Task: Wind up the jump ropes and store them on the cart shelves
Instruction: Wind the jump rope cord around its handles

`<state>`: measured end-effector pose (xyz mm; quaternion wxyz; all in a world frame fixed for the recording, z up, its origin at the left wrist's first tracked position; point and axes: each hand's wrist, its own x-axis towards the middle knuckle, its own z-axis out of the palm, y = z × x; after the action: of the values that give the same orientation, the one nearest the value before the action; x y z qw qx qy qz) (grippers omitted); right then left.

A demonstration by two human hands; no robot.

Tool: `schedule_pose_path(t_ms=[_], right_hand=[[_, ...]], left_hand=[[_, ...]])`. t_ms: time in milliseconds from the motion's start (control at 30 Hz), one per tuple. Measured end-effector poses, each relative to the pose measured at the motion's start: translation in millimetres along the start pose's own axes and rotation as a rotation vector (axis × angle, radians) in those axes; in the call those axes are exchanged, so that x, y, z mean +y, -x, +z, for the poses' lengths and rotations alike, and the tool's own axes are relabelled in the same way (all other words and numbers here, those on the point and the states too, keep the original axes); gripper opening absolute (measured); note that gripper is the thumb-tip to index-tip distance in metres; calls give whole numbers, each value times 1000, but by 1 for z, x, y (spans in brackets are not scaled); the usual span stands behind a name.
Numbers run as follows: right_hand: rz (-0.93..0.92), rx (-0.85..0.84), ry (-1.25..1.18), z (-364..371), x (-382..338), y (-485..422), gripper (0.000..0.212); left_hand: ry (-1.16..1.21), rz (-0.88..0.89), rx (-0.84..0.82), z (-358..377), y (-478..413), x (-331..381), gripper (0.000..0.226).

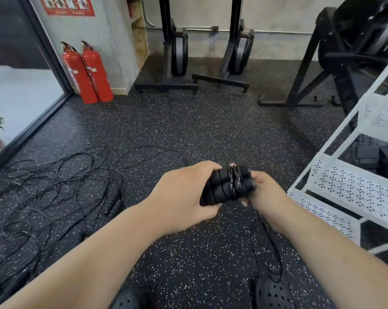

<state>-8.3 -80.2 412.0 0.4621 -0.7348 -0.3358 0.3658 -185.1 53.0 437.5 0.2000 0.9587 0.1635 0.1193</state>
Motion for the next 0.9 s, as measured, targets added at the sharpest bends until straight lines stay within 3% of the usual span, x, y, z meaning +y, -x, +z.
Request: schedule_pose_path(t_ms=[100, 167, 233, 367, 467, 600, 733, 900], right_hand=[[124, 51, 32, 25, 10, 0, 52], [132, 10, 101, 36, 13, 2, 64], [124, -36, 208, 44, 12, 7, 63], [-10, -151, 563, 54, 5, 25, 36], [-131, -97, 926, 55, -7, 40, 31], [-288, -38, 1152, 42, -32, 51, 30], [-397, 3, 1138, 18, -47, 42, 29], [-255, -33, 789, -28, -41, 17, 22]], left_hand=[[-18, -73, 31, 3, -3, -5, 58], [-77, -114, 61, 4, -6, -11, 55], [-154, -163, 106, 4, -7, -20, 53], [-294, -250, 123, 9, -6, -39, 53], [-339, -265, 86, 14, -4, -44, 53], [-391, -244, 48, 18, -4, -44, 54], [-433, -87, -32, 26, -4, -32, 56], [-384, 191, -77, 31, -1, -16, 55]])
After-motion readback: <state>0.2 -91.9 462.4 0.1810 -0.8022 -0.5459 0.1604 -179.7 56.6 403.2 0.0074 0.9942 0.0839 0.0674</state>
